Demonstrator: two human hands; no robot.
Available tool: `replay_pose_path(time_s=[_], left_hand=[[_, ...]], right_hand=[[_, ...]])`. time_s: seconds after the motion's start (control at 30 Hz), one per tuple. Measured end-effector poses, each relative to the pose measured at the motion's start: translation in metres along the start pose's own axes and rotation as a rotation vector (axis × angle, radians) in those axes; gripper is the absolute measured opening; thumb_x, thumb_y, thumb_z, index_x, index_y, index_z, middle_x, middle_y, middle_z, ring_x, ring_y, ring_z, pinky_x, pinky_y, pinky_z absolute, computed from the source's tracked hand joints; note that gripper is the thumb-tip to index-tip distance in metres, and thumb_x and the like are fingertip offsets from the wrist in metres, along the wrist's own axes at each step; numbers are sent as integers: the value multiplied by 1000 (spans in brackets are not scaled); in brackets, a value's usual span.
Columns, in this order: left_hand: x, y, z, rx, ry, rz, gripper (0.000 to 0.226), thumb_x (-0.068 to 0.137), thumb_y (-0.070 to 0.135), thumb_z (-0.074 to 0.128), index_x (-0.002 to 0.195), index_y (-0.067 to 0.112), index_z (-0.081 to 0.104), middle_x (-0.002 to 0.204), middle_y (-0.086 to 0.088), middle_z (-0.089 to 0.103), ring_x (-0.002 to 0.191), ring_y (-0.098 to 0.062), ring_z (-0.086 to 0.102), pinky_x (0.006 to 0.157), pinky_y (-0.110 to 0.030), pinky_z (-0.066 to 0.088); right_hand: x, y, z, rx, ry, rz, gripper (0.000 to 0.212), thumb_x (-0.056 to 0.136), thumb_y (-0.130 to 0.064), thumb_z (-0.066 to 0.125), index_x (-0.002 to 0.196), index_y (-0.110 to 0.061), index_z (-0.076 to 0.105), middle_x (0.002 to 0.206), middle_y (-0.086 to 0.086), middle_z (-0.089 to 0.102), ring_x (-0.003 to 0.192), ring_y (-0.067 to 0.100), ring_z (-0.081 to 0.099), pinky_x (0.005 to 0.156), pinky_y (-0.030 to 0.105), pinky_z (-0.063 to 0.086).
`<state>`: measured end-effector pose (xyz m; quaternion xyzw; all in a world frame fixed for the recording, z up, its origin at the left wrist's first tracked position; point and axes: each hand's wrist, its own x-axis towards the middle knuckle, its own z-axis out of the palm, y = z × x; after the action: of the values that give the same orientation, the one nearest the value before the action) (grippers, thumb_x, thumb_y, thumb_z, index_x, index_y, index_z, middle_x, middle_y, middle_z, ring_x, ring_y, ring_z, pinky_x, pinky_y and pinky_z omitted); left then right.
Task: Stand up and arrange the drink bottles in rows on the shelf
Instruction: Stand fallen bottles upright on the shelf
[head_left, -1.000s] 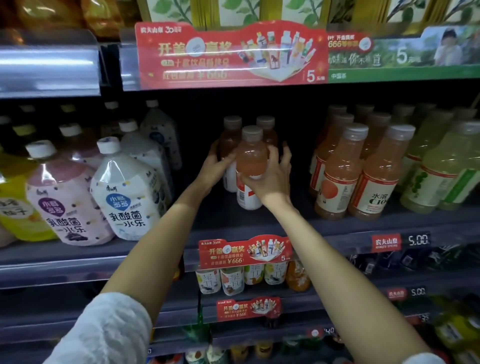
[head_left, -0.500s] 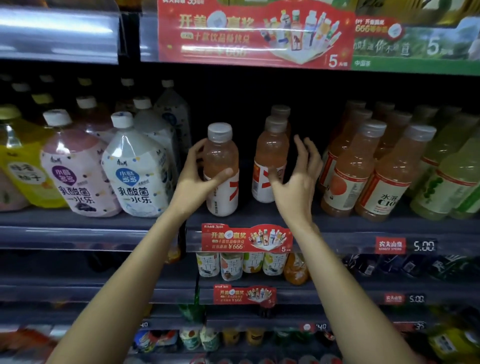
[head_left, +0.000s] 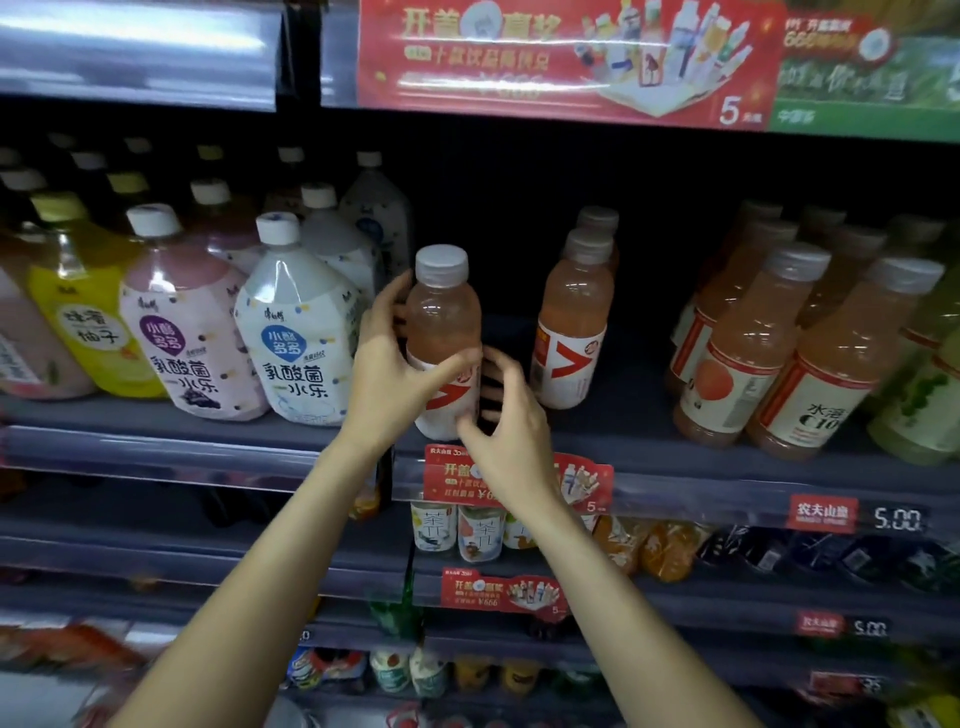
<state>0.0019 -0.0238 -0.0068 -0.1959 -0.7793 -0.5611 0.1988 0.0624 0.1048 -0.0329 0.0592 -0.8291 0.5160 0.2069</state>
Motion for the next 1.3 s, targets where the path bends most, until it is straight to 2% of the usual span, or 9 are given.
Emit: replay_pose_path(time_s=[0.1,0.17,0.27,0.43,0.67,0.8,0.97,1.2,1.3], left_hand=[[0,1,-8,-50,1,-8,86,64,48,79,134,17,39,124,4,57,113,-2,56,94,-22,48],[-5,0,-13,-82,-18,-14,82,69,40,80,135,16,39,124,8,56,114,1,55,92,-14,45],[-10,-2,-14,-95,-20,-23,73,75,39,76,136,22,39,127,11,55,117,1,54,95,-16,45],[-17,-2,-9,-96,22,-45,78,77,44,71,143,21,37,135,7,53,125,-3,50,102,-28,45],[-21,0,-8,-102,26,-89,82,79,41,73,148,22,31,142,6,49,129,-5,47,105,-40,44],[-26,-2,-7,-68,-17,-99,94,73,33,82,148,26,26,142,10,46,129,-1,45,107,-27,41],[-30,-3,-4,-22,23,-82,94,70,24,84,147,22,29,128,20,50,113,20,46,94,-6,40],[-29,-1,-6,-5,1,-86,92,73,24,82,147,30,28,126,25,51,116,12,50,97,-14,43],[-30,-2,-5,11,11,-88,91,74,23,82,148,23,29,125,26,49,113,15,50,94,-9,43]], right_hand=[[2,-1,-19,-40,2,-1,49,88,-13,63,133,-21,47,122,-11,56,109,5,55,92,27,49],[10,6,-43,-160,212,31,40,88,-17,63,126,-18,54,117,0,61,107,13,55,95,35,48],[32,21,-79,-275,407,40,52,79,-23,73,125,-12,51,124,10,53,115,25,49,98,44,43],[57,23,-86,-42,163,160,71,76,-25,77,134,-15,38,126,0,53,116,17,54,93,29,45],[78,4,-77,-302,39,155,73,66,-53,77,126,-32,42,124,-4,58,108,19,58,87,34,47],[92,-20,-64,-228,-86,190,66,78,-59,65,130,-24,43,126,-4,56,108,16,55,89,36,48],[106,-31,-55,-90,-161,133,64,86,-37,66,140,-18,39,138,2,50,122,17,49,90,25,41],[117,-27,-34,-19,-182,89,58,88,-35,64,139,-20,41,136,4,53,123,18,49,98,30,43],[117,-23,-27,67,-177,91,53,89,-34,62,137,-25,43,131,5,54,121,20,51,100,44,46]])
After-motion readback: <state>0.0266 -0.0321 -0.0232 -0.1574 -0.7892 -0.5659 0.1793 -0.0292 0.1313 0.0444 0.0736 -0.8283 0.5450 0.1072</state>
